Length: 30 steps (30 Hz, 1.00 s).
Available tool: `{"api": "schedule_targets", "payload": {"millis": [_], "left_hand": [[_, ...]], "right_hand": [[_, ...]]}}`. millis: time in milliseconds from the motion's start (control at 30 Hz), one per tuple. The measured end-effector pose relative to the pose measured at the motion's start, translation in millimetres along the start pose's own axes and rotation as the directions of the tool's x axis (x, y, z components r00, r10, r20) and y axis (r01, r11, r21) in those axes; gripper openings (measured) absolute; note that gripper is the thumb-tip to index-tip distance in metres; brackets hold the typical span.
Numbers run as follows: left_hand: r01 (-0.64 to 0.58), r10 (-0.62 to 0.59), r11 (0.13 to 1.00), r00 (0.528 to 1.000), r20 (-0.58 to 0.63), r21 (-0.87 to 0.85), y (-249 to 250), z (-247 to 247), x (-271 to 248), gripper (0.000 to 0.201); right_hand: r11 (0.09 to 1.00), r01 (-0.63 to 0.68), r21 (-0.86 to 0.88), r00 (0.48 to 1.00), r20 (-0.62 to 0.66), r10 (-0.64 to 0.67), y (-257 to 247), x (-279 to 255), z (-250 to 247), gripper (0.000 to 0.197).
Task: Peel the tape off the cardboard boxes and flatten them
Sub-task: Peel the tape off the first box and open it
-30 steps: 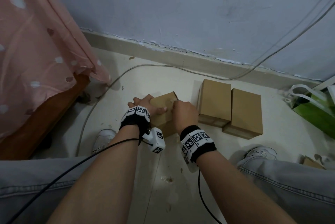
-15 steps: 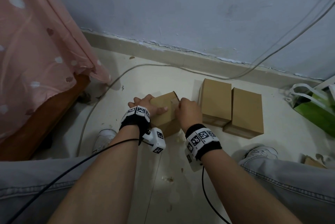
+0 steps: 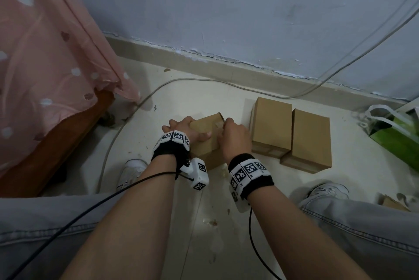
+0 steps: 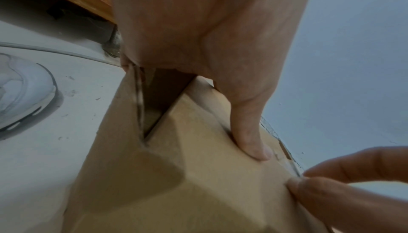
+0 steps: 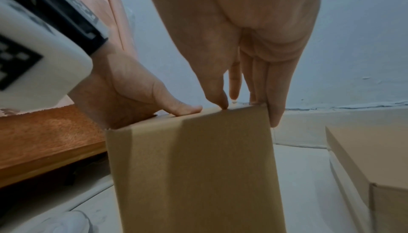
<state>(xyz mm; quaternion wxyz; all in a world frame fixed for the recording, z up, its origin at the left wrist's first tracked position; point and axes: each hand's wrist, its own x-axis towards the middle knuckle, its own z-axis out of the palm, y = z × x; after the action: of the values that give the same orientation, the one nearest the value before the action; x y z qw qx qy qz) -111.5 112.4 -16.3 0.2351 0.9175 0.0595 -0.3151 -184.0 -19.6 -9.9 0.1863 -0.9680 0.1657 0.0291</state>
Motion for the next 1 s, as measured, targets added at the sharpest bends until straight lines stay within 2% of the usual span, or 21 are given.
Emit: {"api": "schedule_targets", "payload": {"millis": [167, 300, 433, 667, 900, 1000], "left_hand": [[0.004, -0.004, 1.000, 1.000, 0.003, 0.007, 0.7, -0.3, 0.7, 0.085], [0.001, -0.001, 1.000, 1.000, 0.013, 0.009, 1.2, -0.8, 1.7, 0.085], [0.005, -0.005, 1.000, 1.000, 0.010, 0.009, 1.9, -1.7, -1.2, 0.082], [0.001, -0.001, 1.000, 1.000, 0.012, 0.008, 1.8, -1.5, -2.7, 0.081], [0.000, 0.000, 1.000, 1.000, 0.011, -0.003, 2.1, -1.6, -5.7, 0.082], [0.005, -0.005, 1.000, 1.000, 0.009, -0.010, 0.9, 0.8, -9.0, 0.082]], "right_hand": [[0.996, -0.044, 0.082, 0.999, -0.003, 0.045, 8.4, 4.2, -4.9, 0.015], [0.983, -0.021, 0.182, 0.999, 0.045, 0.013, 15.2, 11.1, -13.1, 0.015], [0.991, 0.028, 0.127, 0.998, 0.060, -0.035, 12.3, 4.2, -8.6, 0.016], [1.000, -0.002, 0.010, 1.000, 0.013, 0.002, 6.1, 0.6, 3.6, 0.018], [0.997, -0.036, 0.068, 0.998, 0.046, 0.033, 7.9, 9.4, -3.1, 0.019], [0.981, -0.080, 0.179, 0.996, 0.058, 0.071, 14.0, 15.5, -8.8, 0.031]]}}
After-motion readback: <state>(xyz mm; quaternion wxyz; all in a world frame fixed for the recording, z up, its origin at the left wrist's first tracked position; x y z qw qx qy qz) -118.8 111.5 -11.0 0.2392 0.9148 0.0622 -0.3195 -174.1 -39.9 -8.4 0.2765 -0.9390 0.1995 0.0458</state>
